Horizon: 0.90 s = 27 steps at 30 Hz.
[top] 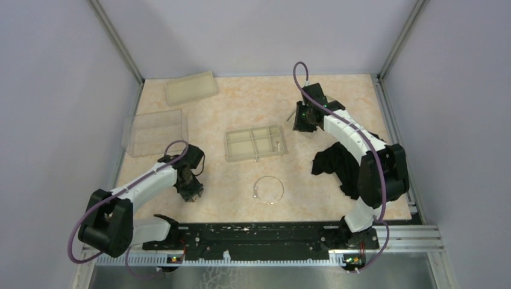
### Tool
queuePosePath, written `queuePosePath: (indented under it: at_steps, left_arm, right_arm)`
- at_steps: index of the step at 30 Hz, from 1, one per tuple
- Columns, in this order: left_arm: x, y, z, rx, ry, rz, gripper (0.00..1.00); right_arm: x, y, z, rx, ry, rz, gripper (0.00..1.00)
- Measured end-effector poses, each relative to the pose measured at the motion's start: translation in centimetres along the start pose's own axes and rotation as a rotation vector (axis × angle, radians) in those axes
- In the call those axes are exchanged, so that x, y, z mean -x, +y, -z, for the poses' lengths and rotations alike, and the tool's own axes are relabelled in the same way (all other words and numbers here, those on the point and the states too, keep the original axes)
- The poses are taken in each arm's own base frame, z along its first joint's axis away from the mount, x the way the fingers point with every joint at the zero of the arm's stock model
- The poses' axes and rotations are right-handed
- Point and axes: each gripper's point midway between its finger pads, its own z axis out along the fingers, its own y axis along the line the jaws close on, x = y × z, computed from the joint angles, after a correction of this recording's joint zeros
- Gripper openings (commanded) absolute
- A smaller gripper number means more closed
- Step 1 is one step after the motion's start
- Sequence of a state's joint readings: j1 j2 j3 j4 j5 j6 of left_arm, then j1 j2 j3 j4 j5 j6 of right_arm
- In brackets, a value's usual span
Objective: Organize the mixed jewelry
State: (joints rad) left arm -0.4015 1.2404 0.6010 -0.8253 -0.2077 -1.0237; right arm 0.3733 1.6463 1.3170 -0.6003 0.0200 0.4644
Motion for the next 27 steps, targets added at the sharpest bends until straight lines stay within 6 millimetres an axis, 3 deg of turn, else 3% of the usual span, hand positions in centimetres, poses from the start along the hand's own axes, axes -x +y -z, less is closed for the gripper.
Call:
queuePosePath:
  at_steps: [14,22,27]
  left_arm:
    - [0.15,-0.59,-0.04,-0.009,0.009,-0.032,0.25]
    - [0.18,-0.6,-0.02,-0.011,0.01,-0.05,0.27]
    - [0.17,-0.62,-0.02,-0.013,0.01,-0.056,0.22]
  right_arm:
    - [0.03,0.15,-0.1,-0.002,0.006,0.002,0.26]
    - [-0.43,0.47,-0.33,-0.001,0.02,0.012,0.27]
    - [-0.53,0.65,-0.32,0.002,0.021,0.016,0.26]
